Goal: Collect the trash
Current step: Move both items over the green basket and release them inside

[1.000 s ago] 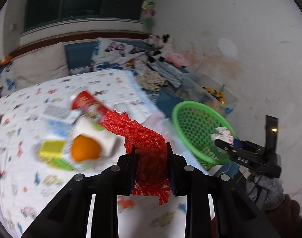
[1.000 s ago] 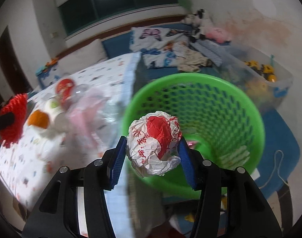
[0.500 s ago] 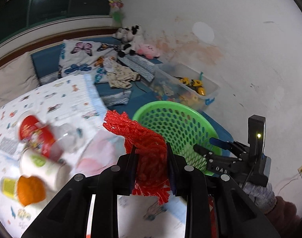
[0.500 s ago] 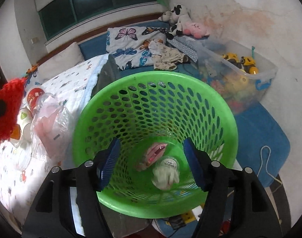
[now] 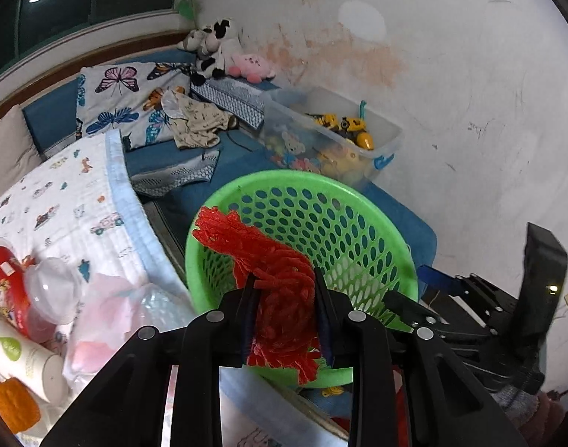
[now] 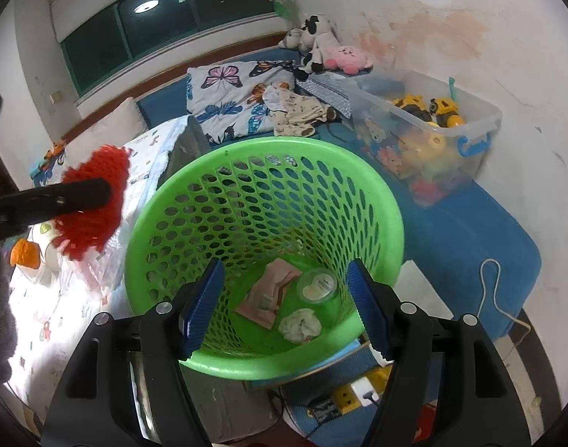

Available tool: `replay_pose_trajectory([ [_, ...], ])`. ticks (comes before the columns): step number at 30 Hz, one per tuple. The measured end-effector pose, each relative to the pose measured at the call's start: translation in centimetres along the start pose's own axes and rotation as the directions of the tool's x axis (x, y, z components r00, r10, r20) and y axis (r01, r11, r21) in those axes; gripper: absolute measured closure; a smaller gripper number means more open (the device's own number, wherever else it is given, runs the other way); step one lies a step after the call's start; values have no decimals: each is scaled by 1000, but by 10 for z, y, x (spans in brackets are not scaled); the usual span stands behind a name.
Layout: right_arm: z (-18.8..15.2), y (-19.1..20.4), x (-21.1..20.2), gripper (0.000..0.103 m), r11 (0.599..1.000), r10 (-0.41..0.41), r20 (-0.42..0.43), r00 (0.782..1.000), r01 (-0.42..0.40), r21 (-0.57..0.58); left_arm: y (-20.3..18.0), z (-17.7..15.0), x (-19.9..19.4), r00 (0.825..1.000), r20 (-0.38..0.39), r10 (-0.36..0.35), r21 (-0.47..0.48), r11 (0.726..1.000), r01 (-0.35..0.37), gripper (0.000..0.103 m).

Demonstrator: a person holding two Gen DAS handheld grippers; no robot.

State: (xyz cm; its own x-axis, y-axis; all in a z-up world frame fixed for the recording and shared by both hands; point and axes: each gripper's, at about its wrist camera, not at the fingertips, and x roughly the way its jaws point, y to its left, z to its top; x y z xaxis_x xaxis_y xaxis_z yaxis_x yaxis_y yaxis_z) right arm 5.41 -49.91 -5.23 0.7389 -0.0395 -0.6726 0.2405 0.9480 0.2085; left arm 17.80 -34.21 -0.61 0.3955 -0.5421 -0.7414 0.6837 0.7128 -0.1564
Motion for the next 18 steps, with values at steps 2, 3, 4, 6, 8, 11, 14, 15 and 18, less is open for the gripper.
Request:
replay_pose_trajectory([
  [2,-1,-2,-2,34,1000,1,2,1000,-1,10,-1,1,8,1000,-15,5,0,1000,-5,75],
  [3,-2,-3,-2,34,1000,3,2,1000,-3,14,-1,1,11,1000,-22,4,-2,1000,-4,73],
  [4,-3,-3,-2,34,1000,3,2,1000,-3,16,-1,0,13,1000,-27,6,-4,1000,-6,73],
  [6,-3,-5,-3,34,1000,4,2,1000,-4,19,-2,0,18,999,-35,8,-8,1000,-8,70],
  [8,-4,-5,-3,34,1000,7,0,1000,-7,21,-3,0,20,999,-34,5,-3,1000,-5,69],
  [11,-6,-5,-4,34,1000,8,-2,1000,-8,24,-4,-1,19,1000,-27,0,-3,1000,0,52],
  [14,-7,-5,-5,34,1000,11,-1,1000,-11,25,-2,-1,17,1000,-19,-1,-3,1000,0,49],
  [15,-7,-4,-5,34,1000,13,-1,1000,-13,25,-1,-2,16,1000,-19,-1,-7,1000,1,48],
  [18,-8,1,-7,34,1000,17,3,1000,-17,17,2,-3,9,1000,-9,-4,-19,1000,4,48],
])
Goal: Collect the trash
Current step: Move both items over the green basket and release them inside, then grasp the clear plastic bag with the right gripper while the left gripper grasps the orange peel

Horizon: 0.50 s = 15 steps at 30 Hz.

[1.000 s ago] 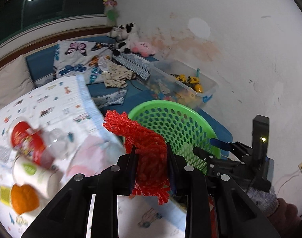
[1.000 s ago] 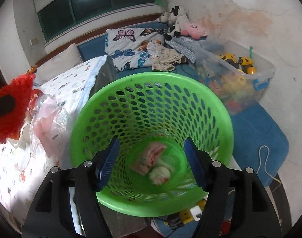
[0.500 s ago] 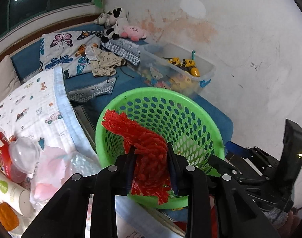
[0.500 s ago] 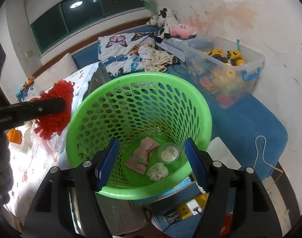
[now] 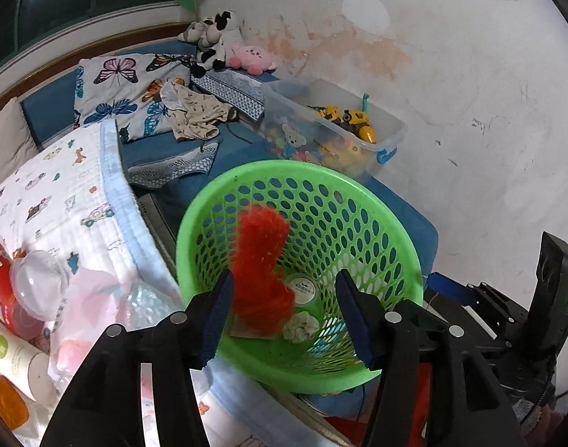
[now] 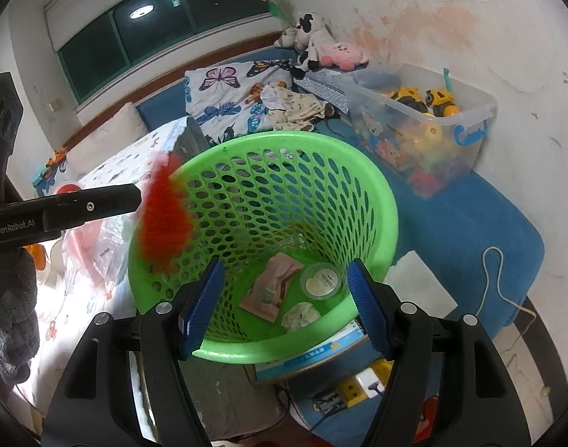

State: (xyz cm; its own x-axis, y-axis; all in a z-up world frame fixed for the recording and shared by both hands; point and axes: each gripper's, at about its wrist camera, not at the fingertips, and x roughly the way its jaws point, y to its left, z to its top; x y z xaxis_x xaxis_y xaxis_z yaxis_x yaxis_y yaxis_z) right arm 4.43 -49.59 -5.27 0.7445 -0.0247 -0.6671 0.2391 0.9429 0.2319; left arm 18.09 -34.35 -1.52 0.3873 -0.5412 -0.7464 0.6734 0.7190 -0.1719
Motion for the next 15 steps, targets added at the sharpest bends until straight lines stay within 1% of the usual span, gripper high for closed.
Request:
replay_pose_trajectory([
  [2,0,3,-1,34,1000,-1,4,1000,1,-6,3,-1,-6,1000,8,-9,-5,1000,9,48],
  [7,0,13,-6,34,1000,8,11,1000,-8,-21,8,-3,-21,999,33,10,-3,1000,-10,48],
  [11,0,22,-7,34,999,24,7,1000,-24,-31,19,-9,-38,998,54,22,-29,999,-20,48],
  [15,0,36,-5,33,998,49,2,999,-49,-51,35,-20,-57,996,75,53,-61,997,-49,48],
])
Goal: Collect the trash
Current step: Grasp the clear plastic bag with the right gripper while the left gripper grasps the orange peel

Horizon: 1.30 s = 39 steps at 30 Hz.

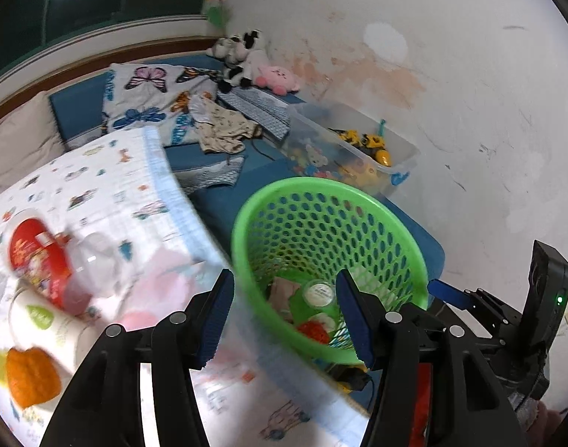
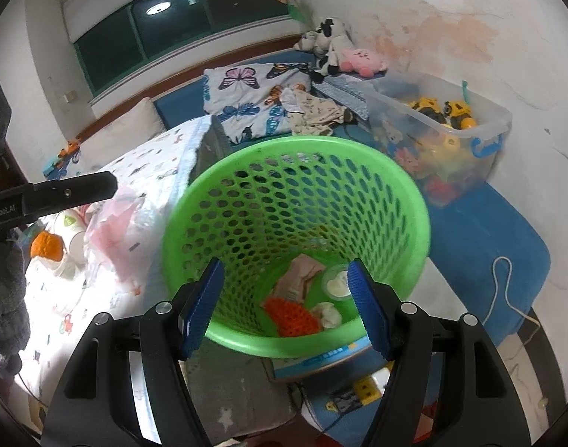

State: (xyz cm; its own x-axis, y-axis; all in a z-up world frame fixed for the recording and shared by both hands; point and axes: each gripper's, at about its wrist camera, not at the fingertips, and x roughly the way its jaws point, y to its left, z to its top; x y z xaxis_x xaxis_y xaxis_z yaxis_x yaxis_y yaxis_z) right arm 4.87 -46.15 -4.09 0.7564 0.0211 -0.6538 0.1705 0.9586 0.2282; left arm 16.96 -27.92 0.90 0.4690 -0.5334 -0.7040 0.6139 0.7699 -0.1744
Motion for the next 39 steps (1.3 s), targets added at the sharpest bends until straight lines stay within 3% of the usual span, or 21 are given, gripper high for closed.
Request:
replay_pose_trajectory([
  [12,5,70,19,30,989,101,-37,994,-105,-105,68,-36,-62,986,53,156,-107,983,-149,48],
  [26,13,149,61,27,948,210,-121,970,-233,-218,146,-88,-124,954,58,292,-292,919,-264,48],
  [39,8,161,108,27,945,168,-203,965,-216,-246,190,-129,-141,940,15,341,-403,862,-306,48],
])
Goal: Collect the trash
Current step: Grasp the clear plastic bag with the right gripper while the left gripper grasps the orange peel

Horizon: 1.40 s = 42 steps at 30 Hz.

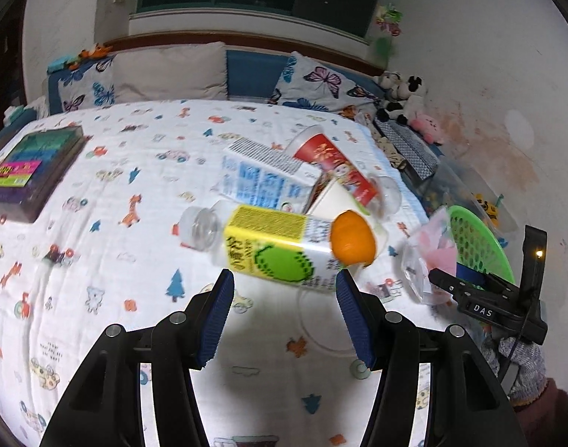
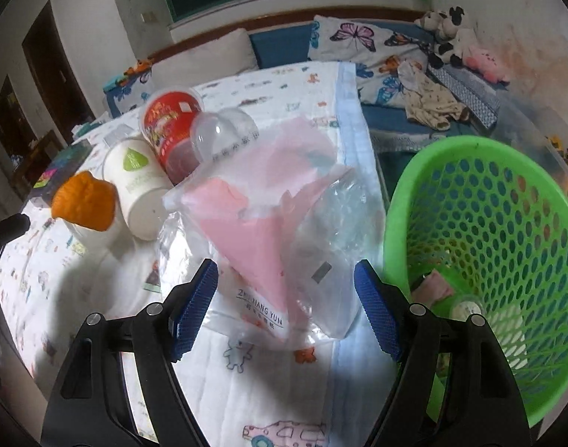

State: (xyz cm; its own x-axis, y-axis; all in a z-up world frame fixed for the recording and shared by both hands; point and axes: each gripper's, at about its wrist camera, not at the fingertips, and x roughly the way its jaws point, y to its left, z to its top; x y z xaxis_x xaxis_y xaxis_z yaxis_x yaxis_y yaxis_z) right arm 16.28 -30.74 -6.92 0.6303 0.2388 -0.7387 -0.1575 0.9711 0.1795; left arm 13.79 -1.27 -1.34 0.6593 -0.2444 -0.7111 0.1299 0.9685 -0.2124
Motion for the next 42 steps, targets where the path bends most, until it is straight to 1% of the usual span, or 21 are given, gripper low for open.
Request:
replay_pose_trajectory([
  [5,-1,2,-3,26,1000,-25,26,999,25,-15,6,-5,4,1000,-13,3,-12,1000,-3,48],
  [6,-1,1,-4,22,999,-30,32,999,30,-16,7,-6,5,1000,-14,4,-13,1000,-4,48],
  [8,0,0,-5,19,999,-35,37,999,35,-19,8,-7,6,1000,-17,3,-16,1000,-4,48],
  [12,-1,-4,-2,19,999,-28,21,999,28,-15,8,-8,8,1000,-21,-3,-22,1000,2,48],
  [14,-2,-2,-2,20,1000,-10,16,1000,10,-19,7,-8,9,1000,-24,-4,-19,1000,3,48],
  [16,-4,0,0,27,1000,1,2,1000,-1,-25,6,-8,11,1000,-29,-8,-20,1000,7,48],
  [17,-4,1,2,33,1000,4,-4,1000,-4,-28,5,-9,11,999,-31,-10,-19,1000,9,48],
  [20,-6,4,3,37,999,-2,-3,1000,2,-35,3,-10,13,999,-37,-16,-15,1000,15,48],
  [21,-6,4,3,41,999,0,-2,1000,0,-35,3,-10,14,999,-39,-19,-16,1000,18,48],
  [24,-8,5,2,48,999,18,-2,1000,-18,-35,3,-9,17,998,-50,-31,-28,999,30,48],
  [30,-10,8,-6,57,999,40,18,999,-39,-35,-3,-4,20,997,-52,-49,-36,998,47,48],
  [33,-9,10,-13,59,998,40,34,999,-38,-40,-14,0,19,997,-46,-57,1,998,57,48],
  [34,-9,9,-16,59,998,41,41,998,-39,-39,-19,1,19,997,-41,-61,21,998,62,46],
  [35,-8,9,-19,59,999,42,47,998,-40,-36,-26,3,18,998,-28,-57,53,997,58,43],
  [36,-8,8,-22,59,999,43,53,998,-41,-32,-31,5,18,999,-18,-49,78,996,50,43],
  [38,-8,5,-29,59,999,47,65,997,-45,-26,-43,10,20,999,-3,-37,143,989,37,43],
  [42,-8,1,-37,59,999,45,75,996,-44,-15,-57,19,31,999,-2,-32,209,977,32,43],
])
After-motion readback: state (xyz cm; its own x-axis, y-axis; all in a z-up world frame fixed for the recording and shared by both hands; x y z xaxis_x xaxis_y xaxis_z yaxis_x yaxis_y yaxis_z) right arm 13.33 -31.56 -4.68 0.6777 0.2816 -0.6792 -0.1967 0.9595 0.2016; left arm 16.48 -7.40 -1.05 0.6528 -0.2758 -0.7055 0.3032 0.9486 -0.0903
